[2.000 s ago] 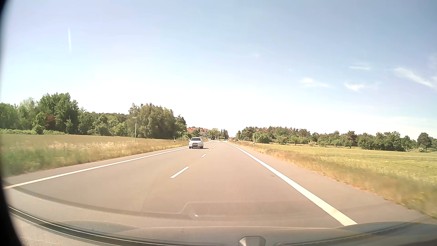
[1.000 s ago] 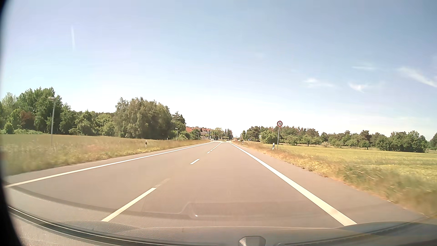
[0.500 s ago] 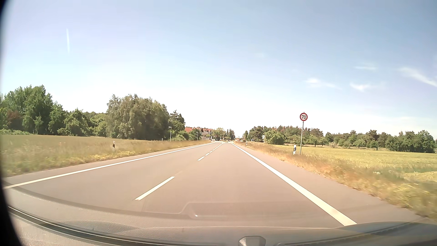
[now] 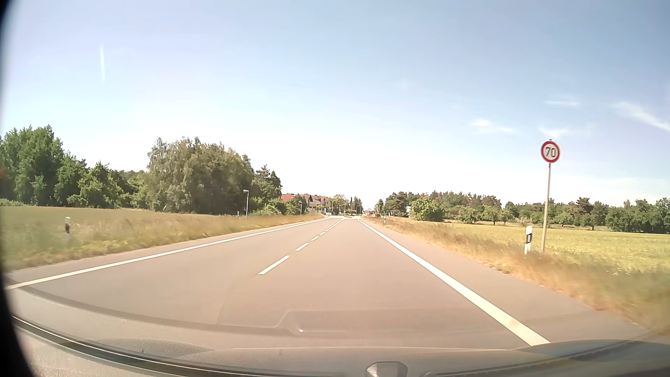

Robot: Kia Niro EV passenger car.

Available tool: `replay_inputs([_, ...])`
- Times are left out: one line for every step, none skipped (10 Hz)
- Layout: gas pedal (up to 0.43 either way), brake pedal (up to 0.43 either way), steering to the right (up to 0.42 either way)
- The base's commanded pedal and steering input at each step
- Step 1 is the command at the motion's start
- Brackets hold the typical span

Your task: Follow the waypoints while adhering to traffic rules and regulations

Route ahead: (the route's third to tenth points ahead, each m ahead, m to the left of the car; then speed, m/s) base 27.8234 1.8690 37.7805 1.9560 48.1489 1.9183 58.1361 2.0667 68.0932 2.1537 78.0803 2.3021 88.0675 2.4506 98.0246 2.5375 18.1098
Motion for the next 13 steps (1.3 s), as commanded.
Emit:
replay_inputs([0.000, 0.024, -0.001])
replay_inputs([0.000, 0.024, -0.001])
replay_inputs([0.000, 0.024, 0.000])
replay_inputs([0.000, 0.024, -0.001])
replay_inputs([0.000, 0.024, -0.001])
replay_inputs([0.000, 0.024, -0.001])
replay_inputs([0.000, 0.024, 0.000])
replay_inputs([0.000, 0.024, -0.001])
replay_inputs([0.000, 0.024, 0.001])
replay_inputs([0.000, 0.024, 0.004])
replay_inputs([0.000, 0.024, 0.003])
replay_inputs([0.000, 0.024, 0.004])
replay_inputs([0.000, 0.024, 0.003])
